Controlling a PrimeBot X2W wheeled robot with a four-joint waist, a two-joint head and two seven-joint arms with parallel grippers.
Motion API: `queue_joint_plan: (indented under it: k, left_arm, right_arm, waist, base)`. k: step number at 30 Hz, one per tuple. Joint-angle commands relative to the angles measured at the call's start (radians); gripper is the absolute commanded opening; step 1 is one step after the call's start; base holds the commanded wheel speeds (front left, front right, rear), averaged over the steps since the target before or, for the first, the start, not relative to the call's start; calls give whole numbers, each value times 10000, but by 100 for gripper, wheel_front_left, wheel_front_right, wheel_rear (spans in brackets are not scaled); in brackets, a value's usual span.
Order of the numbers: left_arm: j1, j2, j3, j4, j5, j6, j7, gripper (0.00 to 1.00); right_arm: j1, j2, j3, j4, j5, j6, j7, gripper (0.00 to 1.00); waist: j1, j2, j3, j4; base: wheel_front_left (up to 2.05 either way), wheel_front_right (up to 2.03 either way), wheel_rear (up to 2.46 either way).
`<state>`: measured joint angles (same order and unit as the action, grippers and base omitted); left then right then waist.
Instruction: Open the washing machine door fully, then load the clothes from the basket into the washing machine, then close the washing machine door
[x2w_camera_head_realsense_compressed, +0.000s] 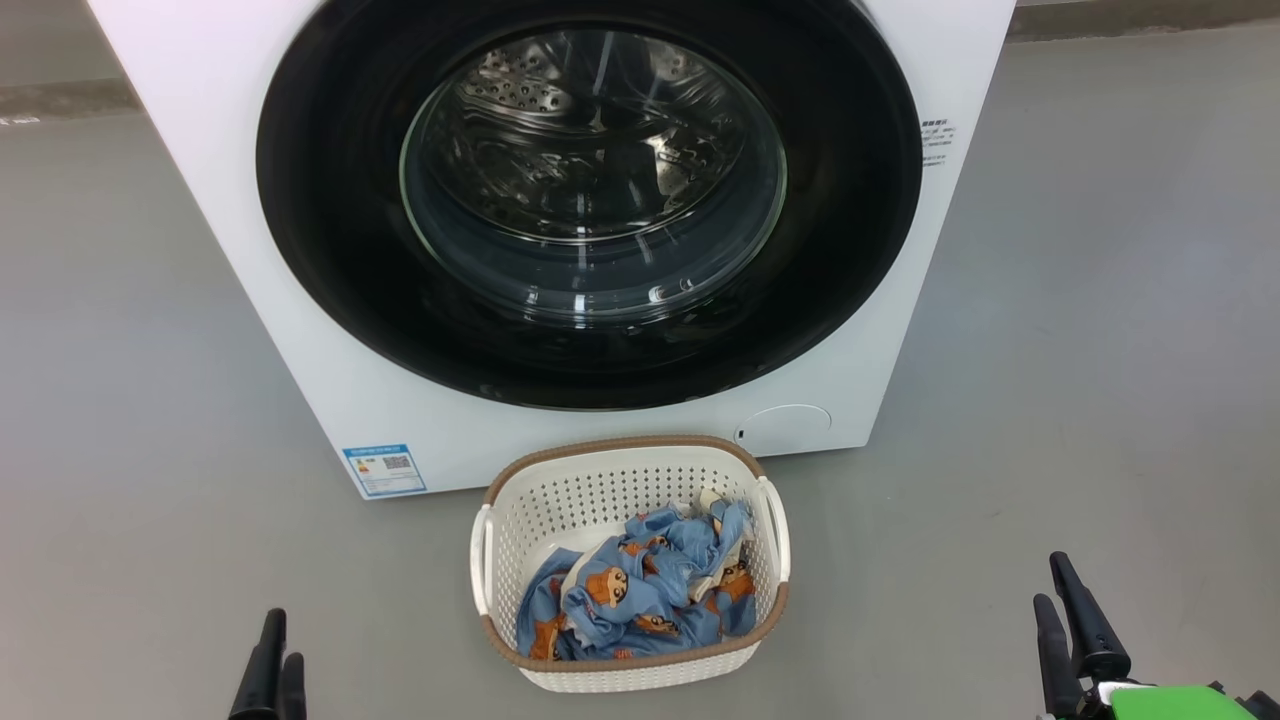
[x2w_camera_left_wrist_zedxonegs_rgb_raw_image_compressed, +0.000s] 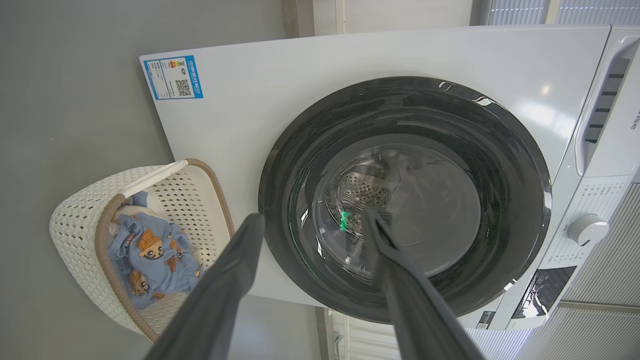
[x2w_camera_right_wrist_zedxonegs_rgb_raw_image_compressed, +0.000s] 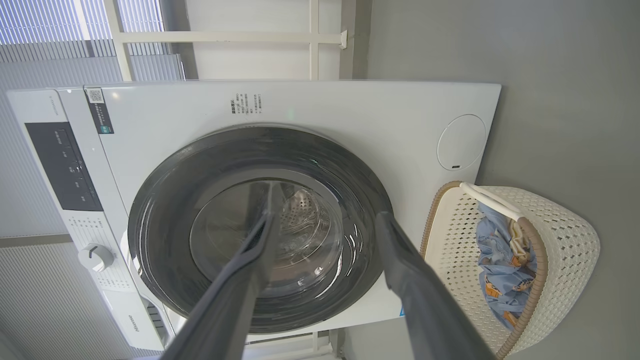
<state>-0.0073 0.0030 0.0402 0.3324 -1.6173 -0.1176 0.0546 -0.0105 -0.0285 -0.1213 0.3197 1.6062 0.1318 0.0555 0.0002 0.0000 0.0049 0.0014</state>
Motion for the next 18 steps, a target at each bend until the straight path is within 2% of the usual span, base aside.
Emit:
queue_joint_plan:
  k: [1,18]
  left_arm:
    - [-259,186,41,-278,87,-23,-101,100]
    - [-262,232,-77,-377,670,-41,-599,100]
  right_arm:
    - [-178,-67,78,-318,-133,-2,-123,100]
    - [-176,-91,266,-741,-1137,-3,-620,100]
  waist:
    - [-1,0,0,4]
    - [-1,0,2,37]
  base:
    - [0,0,0]
    - [0,0,0]
